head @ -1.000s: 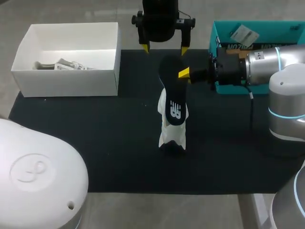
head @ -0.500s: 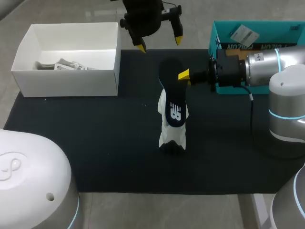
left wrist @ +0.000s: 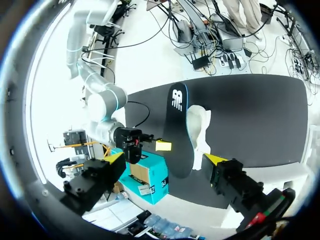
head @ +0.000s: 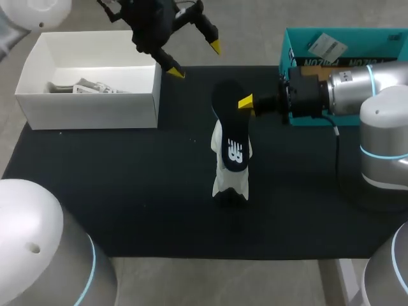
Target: Take the shoe out of the shoebox, open the shoe tongue, remove and reinsert the insole, then place the shoe into the shoebox
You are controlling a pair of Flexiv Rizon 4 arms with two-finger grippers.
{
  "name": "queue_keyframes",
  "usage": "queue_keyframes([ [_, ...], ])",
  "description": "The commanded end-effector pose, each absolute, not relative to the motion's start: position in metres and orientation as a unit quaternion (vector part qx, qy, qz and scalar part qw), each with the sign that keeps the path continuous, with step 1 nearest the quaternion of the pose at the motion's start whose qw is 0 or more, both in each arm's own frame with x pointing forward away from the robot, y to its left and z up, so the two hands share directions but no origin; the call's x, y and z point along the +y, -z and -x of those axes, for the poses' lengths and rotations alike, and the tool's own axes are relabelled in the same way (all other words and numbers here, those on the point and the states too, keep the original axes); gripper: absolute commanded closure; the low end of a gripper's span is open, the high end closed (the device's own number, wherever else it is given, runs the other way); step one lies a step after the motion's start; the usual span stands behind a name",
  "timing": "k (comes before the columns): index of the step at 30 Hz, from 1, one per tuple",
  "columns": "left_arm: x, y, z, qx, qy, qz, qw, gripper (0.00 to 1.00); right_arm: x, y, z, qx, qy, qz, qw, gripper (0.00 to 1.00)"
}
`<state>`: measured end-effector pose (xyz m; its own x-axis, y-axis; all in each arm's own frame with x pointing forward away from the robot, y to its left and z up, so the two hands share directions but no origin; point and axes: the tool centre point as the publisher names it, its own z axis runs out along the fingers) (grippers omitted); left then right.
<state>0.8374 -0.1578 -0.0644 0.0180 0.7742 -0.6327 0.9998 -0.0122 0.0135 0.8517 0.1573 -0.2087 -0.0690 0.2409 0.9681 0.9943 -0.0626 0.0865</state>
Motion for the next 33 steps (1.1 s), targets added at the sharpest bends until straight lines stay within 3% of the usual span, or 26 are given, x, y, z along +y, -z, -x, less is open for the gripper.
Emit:
queue_keyframes([
  [1, -0.153, 0.071, -0.839, 0.600, 0.368, -0.612, 0.361, 0.00, 0.150, 0.207, -0.844, -0.548, 0.479, 0.560, 0.396, 1.00],
  [10, -0.148, 0.096, -0.841, 0.582, 0.343, -0.601, 0.428, 0.00, 0.142, 0.187, -0.851, -0.517, 0.516, 0.559, 0.393, 1.00],
  [25, -0.167, 0.115, -0.860, 0.552, 0.412, -0.559, 0.462, 0.00, 0.145, 0.154, -0.858, -0.438, 0.587, 0.540, 0.415, 1.00],
  [30, -0.185, 0.121, -0.865, 0.538, 0.417, -0.564, 0.468, 0.02, 0.157, 0.149, -0.861, -0.432, 0.589, 0.523, 0.439, 1.00],
  [33, -0.194, 0.125, -0.868, 0.531, 0.419, -0.566, 0.472, 0.10, 0.160, 0.149, -0.860, -0.433, 0.586, 0.524, 0.441, 1.00],
])
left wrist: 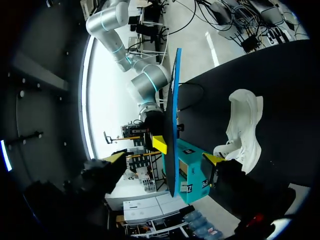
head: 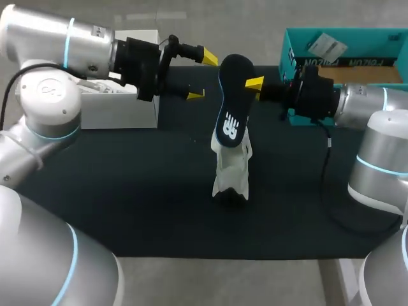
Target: Take the shoe out of the shoebox, open the shoe tongue, remove and reinsert the insole, then place the shoe into the shoebox
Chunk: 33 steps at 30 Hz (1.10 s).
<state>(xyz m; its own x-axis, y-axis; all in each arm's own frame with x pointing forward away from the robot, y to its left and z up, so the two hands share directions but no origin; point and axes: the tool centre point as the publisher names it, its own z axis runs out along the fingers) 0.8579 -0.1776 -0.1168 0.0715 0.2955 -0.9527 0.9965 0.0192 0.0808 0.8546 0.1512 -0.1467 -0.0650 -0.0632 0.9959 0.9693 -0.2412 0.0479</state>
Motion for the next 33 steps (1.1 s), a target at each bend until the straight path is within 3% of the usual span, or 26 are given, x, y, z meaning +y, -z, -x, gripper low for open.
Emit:
queue_keyframes([
  [1, -0.196, 0.127, -0.869, 0.529, 0.420, -0.566, 0.472, 0.20, 0.161, 0.149, -0.860, -0.434, 0.583, 0.525, 0.442, 1.00],
  [2, -0.199, 0.129, -0.870, 0.529, 0.421, -0.567, 0.470, 0.25, 0.161, 0.149, -0.860, -0.435, 0.583, 0.526, 0.442, 1.00],
  [7, -0.208, 0.135, -0.871, 0.528, 0.429, -0.562, 0.470, 0.29, 0.161, 0.148, -0.858, -0.431, 0.582, 0.531, 0.439, 1.00],
  [9, -0.211, 0.138, -0.873, 0.529, 0.429, -0.561, 0.471, 0.50, 0.162, 0.147, -0.857, -0.431, 0.581, 0.534, 0.437, 1.00],
  [10, -0.212, 0.139, -0.873, 0.529, 0.429, -0.560, 0.471, 0.53, 0.162, 0.147, -0.856, -0.431, 0.581, 0.534, 0.437, 1.00],
  [21, -0.222, 0.150, -0.870, 0.533, 0.436, -0.549, 0.474, 0.62, 0.163, 0.147, -0.851, -0.435, 0.572, 0.537, 0.442, 1.00],
  [23, -0.222, 0.153, -0.869, 0.534, 0.435, -0.550, 0.472, 0.74, 0.162, 0.147, -0.851, -0.435, 0.572, 0.539, 0.439, 1.00],
  [24, -0.222, 0.153, -0.869, 0.535, 0.435, -0.549, 0.471, 0.91, 0.162, 0.148, -0.851, -0.435, 0.572, 0.540, 0.438, 1.00],
  [25, -0.222, 0.155, -0.869, 0.536, 0.436, -0.549, 0.471, 1.00, 0.161, 0.148, -0.851, -0.434, 0.572, 0.541, 0.437, 1.00],
  [33, -0.219, 0.158, -0.867, 0.544, 0.436, -0.543, 0.467, 1.00, 0.163, 0.148, -0.848, -0.439, 0.575, 0.536, 0.434, 1.00],
])
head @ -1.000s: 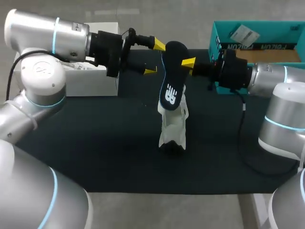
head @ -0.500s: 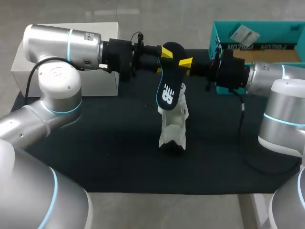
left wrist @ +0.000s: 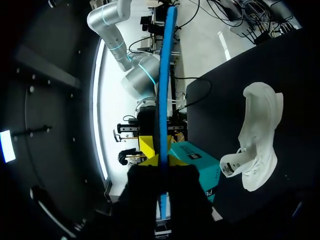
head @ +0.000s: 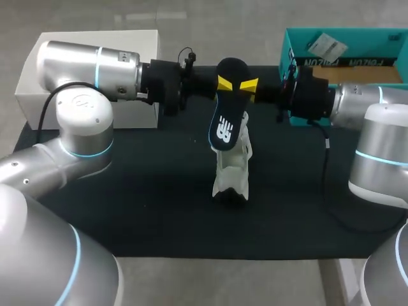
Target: Take the shoe out of the shoebox, open the shoe tongue, remove and reinsert the insole, then place the shoe into the shoebox
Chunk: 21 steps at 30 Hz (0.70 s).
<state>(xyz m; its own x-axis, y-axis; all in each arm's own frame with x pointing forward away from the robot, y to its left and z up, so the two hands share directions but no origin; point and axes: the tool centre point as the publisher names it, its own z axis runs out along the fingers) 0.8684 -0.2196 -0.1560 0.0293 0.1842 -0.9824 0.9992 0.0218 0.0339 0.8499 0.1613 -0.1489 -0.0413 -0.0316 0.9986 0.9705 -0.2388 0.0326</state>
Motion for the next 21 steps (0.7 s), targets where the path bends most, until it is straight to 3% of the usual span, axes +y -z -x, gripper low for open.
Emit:
queue_keyframes([
  [1, -0.219, 0.158, -0.867, 0.544, 0.436, -0.543, 0.467, 1.00, 0.164, 0.148, -0.848, -0.440, 0.575, 0.535, 0.434, 0.98],
  [2, -0.218, 0.157, -0.866, 0.547, 0.437, -0.540, 0.466, 1.00, 0.164, 0.149, -0.847, -0.446, 0.572, 0.533, 0.435, 0.65],
  [3, -0.218, 0.157, -0.866, 0.549, 0.438, -0.538, 0.466, 1.00, 0.164, 0.150, -0.847, -0.447, 0.575, 0.532, 0.432, 0.00],
  [14, -0.194, 0.159, -0.855, 0.601, 0.444, -0.494, 0.445, 1.00, 0.118, 0.188, -0.837, -0.485, 0.547, 0.572, 0.373, 0.00],
  [16, -0.190, 0.158, -0.852, 0.604, 0.444, -0.496, 0.438, 1.00, 0.103, 0.193, -0.835, -0.520, 0.480, 0.631, 0.318, 0.00],
  [21, -0.187, 0.158, -0.850, 0.617, 0.446, -0.478, 0.437, 1.00, 0.103, 0.193, -0.835, -0.520, 0.480, 0.631, 0.318, 0.00],
])
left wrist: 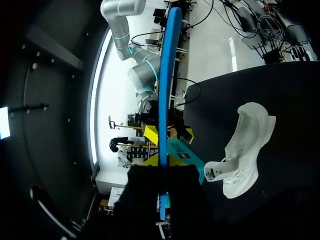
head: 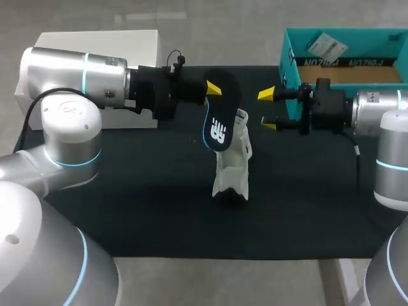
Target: Take the shoe out of the shoebox, open the shoe tongue, remove and reinsert the insole, then place the shoe into the shoebox
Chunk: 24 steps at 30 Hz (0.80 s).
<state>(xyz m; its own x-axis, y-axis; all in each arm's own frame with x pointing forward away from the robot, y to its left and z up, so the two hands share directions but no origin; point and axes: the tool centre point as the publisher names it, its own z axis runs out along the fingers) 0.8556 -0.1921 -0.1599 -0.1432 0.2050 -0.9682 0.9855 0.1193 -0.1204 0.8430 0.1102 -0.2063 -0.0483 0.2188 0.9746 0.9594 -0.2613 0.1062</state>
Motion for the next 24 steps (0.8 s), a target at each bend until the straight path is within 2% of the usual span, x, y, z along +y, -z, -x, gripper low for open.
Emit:
queue_keyframes([
  [1, -0.187, 0.157, -0.850, 0.623, 0.448, -0.469, 0.437, 1.00, 0.103, 0.193, -0.835, -0.520, 0.480, 0.631, 0.318, 0.00],
  [5, -0.187, 0.153, -0.844, 0.651, 0.456, -0.422, 0.436, 1.00, 0.103, 0.193, -0.835, -0.520, 0.480, 0.631, 0.318, 0.00],
  [10, -0.189, 0.150, -0.833, 0.650, 0.459, -0.438, 0.418, 1.00, 0.101, 0.205, -0.831, -0.544, 0.456, 0.622, 0.330, 0.00],
  [14, -0.190, 0.147, -0.829, 0.650, 0.460, -0.440, 0.416, 1.00, 0.073, 0.220, -0.812, -0.551, 0.431, 0.630, 0.338, 0.00],
  [24, -0.188, 0.142, -0.826, 0.656, 0.469, -0.426, 0.411, 1.00, 0.006, 0.213, -0.773, -0.580, 0.392, 0.631, 0.334, 0.00],
])
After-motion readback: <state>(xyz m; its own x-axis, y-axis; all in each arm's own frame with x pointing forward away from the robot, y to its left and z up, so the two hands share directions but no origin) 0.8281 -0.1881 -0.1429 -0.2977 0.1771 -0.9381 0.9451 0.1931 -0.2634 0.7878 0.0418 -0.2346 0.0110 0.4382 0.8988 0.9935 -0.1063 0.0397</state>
